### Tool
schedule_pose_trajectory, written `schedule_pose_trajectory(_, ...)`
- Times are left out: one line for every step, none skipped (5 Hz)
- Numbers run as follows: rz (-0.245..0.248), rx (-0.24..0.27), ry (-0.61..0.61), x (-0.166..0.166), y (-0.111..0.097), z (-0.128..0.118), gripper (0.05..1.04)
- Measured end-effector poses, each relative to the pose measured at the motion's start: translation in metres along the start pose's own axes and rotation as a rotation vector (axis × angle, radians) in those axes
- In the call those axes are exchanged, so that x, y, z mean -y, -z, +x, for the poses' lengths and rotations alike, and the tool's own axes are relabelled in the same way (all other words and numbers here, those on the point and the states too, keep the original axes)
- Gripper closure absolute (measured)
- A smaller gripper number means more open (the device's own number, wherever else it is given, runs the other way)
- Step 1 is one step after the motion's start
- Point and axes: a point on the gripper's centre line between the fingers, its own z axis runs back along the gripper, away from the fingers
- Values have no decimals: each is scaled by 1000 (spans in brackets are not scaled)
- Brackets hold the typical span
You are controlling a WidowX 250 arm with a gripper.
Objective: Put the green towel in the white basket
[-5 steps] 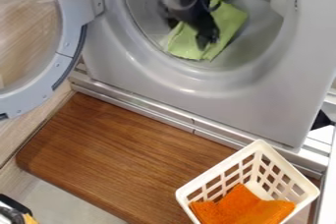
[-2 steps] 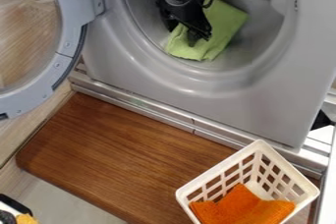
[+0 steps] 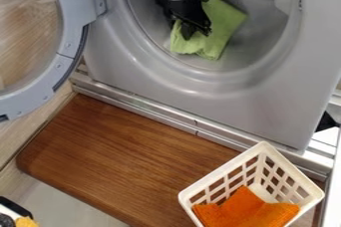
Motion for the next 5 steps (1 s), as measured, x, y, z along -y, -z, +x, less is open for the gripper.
schedule_pose_trajectory(-92, -51, -44, 28, -18, -6, 954)
schedule_pose_trajectory(-166, -123, -106, 55, -48, -15, 998)
schedule_pose_trajectory(-272, -260, -120, 101, -74, -32, 998)
schedule_pose_trajectory(-322, -394, -90, 133, -88, -46, 998)
schedule_pose_trajectory(-381, -493, -48, 163, -86, -60, 998)
